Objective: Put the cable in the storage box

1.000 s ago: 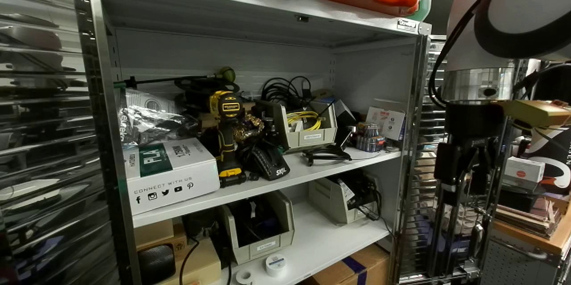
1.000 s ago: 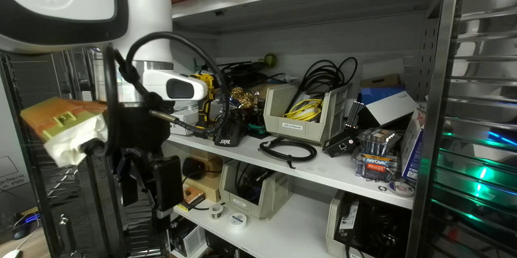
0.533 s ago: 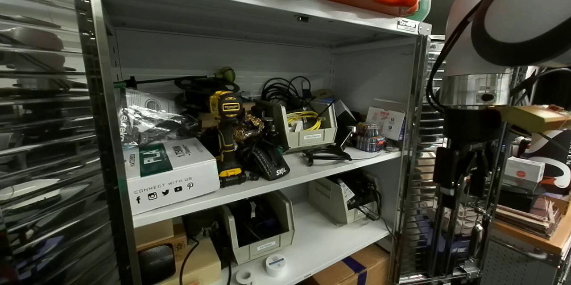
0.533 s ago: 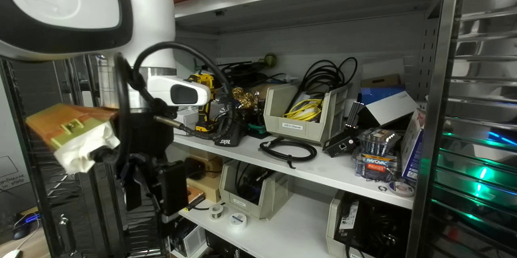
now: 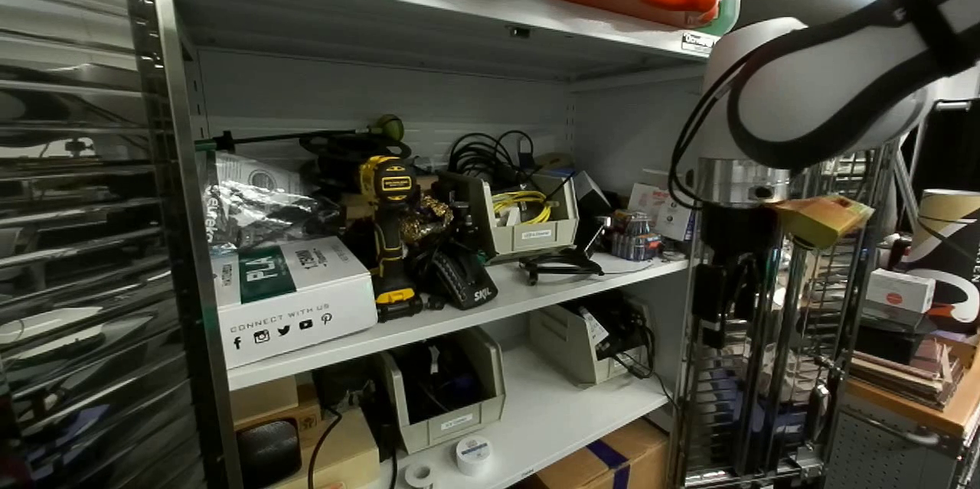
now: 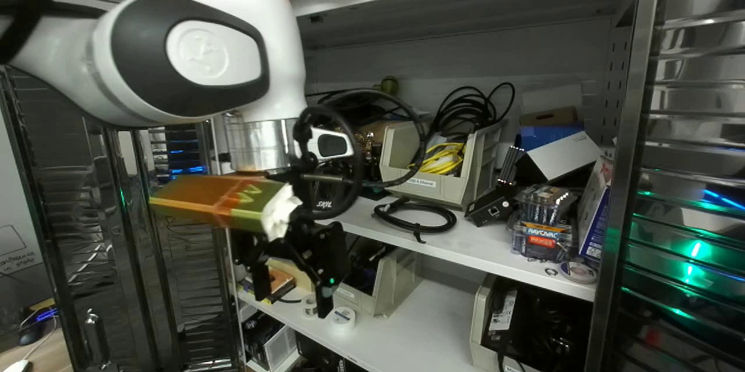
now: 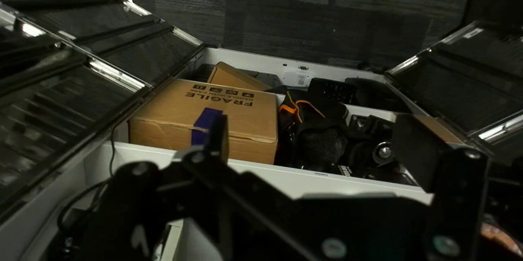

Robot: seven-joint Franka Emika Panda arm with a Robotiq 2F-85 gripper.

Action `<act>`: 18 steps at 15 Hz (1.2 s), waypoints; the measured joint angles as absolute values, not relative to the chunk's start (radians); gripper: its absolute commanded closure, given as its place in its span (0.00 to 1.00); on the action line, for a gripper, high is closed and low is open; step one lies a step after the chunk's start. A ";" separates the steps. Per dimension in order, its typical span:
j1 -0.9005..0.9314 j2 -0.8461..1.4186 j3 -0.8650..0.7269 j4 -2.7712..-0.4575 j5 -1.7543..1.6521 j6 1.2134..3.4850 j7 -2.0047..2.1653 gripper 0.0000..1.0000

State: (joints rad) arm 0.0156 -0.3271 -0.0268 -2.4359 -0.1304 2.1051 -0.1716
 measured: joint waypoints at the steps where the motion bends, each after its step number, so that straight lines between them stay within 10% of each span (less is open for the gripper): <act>1: 0.019 -0.280 -0.028 -2.396 -0.130 2.106 -0.224 0.00; 18: 0.037 0.168 0.026 -1.803 -0.228 2.068 -0.948 0.00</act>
